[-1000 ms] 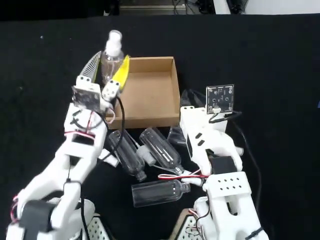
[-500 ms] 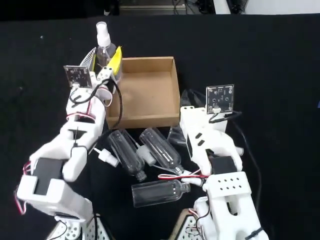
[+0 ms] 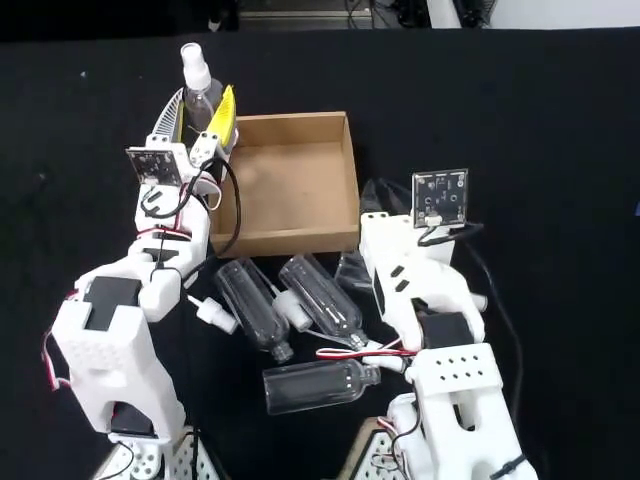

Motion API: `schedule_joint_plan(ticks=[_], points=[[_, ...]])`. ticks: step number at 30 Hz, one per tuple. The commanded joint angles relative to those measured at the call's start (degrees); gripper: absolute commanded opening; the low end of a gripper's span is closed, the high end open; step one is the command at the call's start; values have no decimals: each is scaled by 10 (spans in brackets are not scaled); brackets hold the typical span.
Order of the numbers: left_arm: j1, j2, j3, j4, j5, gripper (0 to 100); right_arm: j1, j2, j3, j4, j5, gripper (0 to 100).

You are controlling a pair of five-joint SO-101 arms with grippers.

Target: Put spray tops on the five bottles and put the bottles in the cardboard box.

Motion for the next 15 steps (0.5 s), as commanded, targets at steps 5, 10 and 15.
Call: schedule_joint_plan(ticks=[5, 10, 15], points=[[19, -6, -27, -6, 0, 102, 14, -6, -3, -13, -2, 11], [29, -48, -10, -2, 1, 102, 14, -6, -3, -13, -2, 11], [29, -56, -4, -1, 1, 102, 14, -6, -3, -13, -2, 11]])
